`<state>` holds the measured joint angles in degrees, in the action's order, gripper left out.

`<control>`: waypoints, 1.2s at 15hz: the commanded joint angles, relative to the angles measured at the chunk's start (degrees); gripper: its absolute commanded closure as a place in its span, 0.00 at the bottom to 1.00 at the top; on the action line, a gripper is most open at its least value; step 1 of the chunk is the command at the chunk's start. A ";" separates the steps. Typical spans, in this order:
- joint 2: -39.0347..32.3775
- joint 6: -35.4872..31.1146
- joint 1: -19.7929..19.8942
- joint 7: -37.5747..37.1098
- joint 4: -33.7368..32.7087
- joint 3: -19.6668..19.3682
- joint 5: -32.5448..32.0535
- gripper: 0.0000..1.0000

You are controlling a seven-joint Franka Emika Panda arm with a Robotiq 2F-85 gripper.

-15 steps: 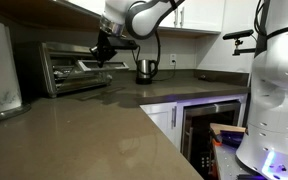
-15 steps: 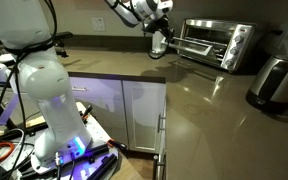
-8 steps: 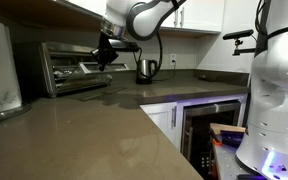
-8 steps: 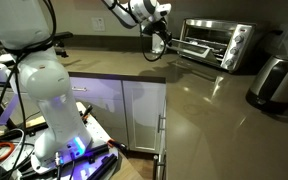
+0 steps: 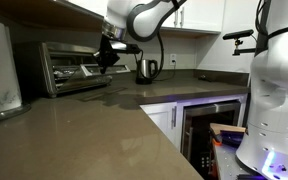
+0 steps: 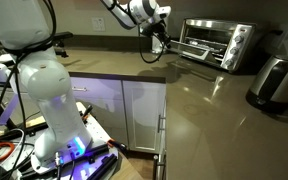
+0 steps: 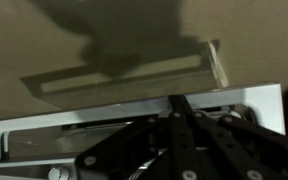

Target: Open the oven

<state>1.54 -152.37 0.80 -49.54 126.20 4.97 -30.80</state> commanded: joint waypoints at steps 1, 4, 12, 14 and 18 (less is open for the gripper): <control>0.56 0.09 -0.98 2.75 1.49 -0.85 2.76 1.00; -0.06 -0.55 -1.12 2.88 2.13 -0.94 3.79 1.00; -2.48 -2.45 -1.41 3.01 3.07 -1.17 6.10 1.00; -3.72 -3.52 -1.62 3.40 2.96 -1.34 7.25 1.00; -2.32 -1.61 -2.55 3.44 4.13 -1.84 8.06 1.00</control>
<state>-2.75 -154.70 -0.48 -48.50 128.68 4.24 -24.66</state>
